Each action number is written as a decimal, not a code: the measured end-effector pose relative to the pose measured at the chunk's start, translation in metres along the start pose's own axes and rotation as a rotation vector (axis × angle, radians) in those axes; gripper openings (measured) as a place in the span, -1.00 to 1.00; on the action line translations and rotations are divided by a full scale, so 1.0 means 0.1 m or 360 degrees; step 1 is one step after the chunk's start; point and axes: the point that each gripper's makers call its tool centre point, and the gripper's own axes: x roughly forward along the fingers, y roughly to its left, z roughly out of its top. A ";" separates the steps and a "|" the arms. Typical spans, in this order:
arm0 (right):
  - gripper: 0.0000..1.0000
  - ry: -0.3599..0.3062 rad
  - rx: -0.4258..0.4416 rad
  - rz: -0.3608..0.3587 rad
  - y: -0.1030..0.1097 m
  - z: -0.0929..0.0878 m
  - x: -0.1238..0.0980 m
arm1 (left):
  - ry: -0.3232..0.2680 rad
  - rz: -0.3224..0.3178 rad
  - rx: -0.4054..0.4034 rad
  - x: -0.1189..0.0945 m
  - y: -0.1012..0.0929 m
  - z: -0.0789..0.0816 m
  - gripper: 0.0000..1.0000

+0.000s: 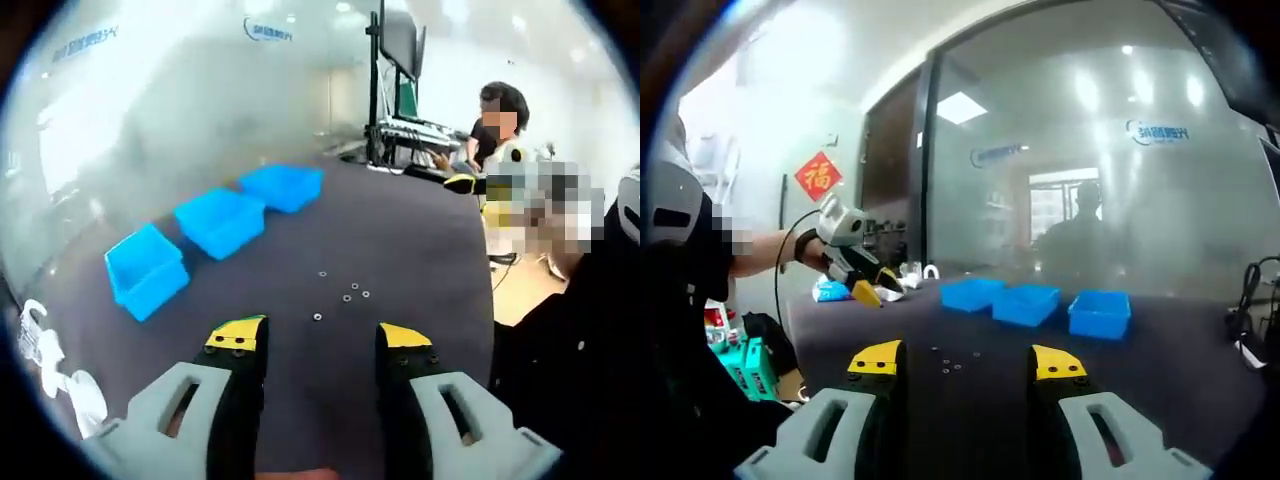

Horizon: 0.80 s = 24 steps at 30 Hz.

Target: Sort the screws, nuts, and washers into the corresponding bins

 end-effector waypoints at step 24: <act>-0.12 -0.0003 0.0038 -0.0018 -0.06 -0.04 -0.01 | 0.0562 -0.0052 0.0039 0.52 -0.02 -0.23 -0.21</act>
